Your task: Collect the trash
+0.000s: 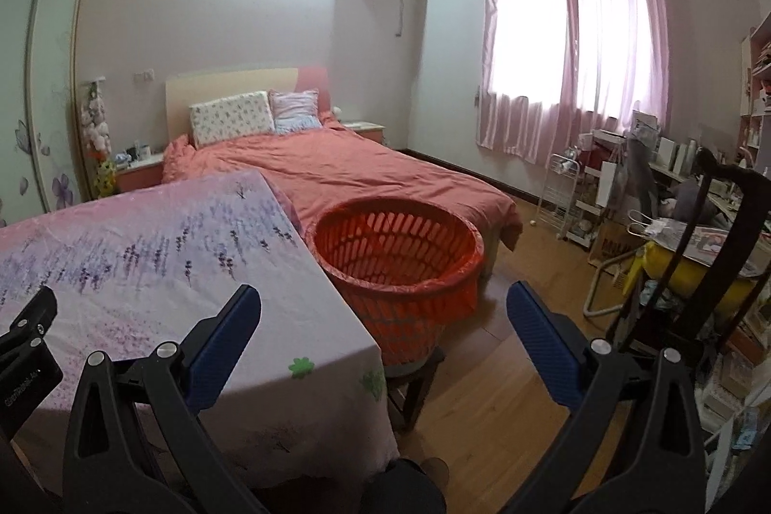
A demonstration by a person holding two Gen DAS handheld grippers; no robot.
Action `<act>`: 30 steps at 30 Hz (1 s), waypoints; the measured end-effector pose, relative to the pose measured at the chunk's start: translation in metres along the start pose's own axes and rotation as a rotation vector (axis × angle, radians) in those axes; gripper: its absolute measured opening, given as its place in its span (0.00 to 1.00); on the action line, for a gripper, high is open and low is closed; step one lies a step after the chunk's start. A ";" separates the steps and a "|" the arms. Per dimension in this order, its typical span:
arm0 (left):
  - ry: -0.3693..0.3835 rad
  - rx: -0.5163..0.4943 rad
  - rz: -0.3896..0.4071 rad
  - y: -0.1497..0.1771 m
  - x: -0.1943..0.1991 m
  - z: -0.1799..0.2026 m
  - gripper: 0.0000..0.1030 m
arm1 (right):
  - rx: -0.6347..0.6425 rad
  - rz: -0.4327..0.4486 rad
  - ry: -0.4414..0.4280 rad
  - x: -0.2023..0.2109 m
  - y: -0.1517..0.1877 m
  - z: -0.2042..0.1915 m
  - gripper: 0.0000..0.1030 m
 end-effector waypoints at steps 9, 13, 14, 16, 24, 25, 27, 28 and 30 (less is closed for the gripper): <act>0.031 0.018 -0.008 0.000 0.004 0.004 0.96 | 0.000 -0.042 0.055 0.002 0.009 0.006 0.98; 0.040 0.014 -0.013 -0.002 0.007 0.008 0.96 | -0.013 -0.071 0.044 0.002 0.010 0.007 0.98; 0.041 0.014 -0.014 -0.002 0.007 0.008 0.96 | -0.016 -0.077 0.039 0.001 0.011 0.008 0.98; 0.042 0.018 -0.013 -0.003 0.009 0.009 0.96 | -0.023 -0.086 0.026 0.002 0.010 0.007 0.98; 0.051 0.023 -0.009 -0.007 0.016 0.009 0.96 | -0.046 -0.097 -0.007 0.006 0.008 0.004 0.98; 0.051 0.022 -0.009 -0.008 0.017 0.010 0.96 | -0.051 -0.099 -0.009 0.007 0.008 0.005 0.98; 0.049 0.018 -0.008 -0.009 0.018 0.011 0.96 | -0.060 -0.099 -0.010 0.007 0.006 0.006 0.98; 0.044 0.015 -0.008 -0.010 0.019 0.011 0.96 | -0.062 -0.097 -0.007 0.008 0.006 0.007 0.98; 0.034 0.007 -0.004 -0.012 0.020 0.012 0.96 | -0.064 -0.096 -0.003 0.006 0.006 0.008 0.98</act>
Point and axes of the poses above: each gripper's, at about its wrist camera, not at the fingertips, and x roughly against the way its jaws point, z to its right, y to its underside, the point moved 10 cm from there along -x, roughly the way its jaws point, and after that the axes turned 10 degrees about -x, right-handed, at the moved point
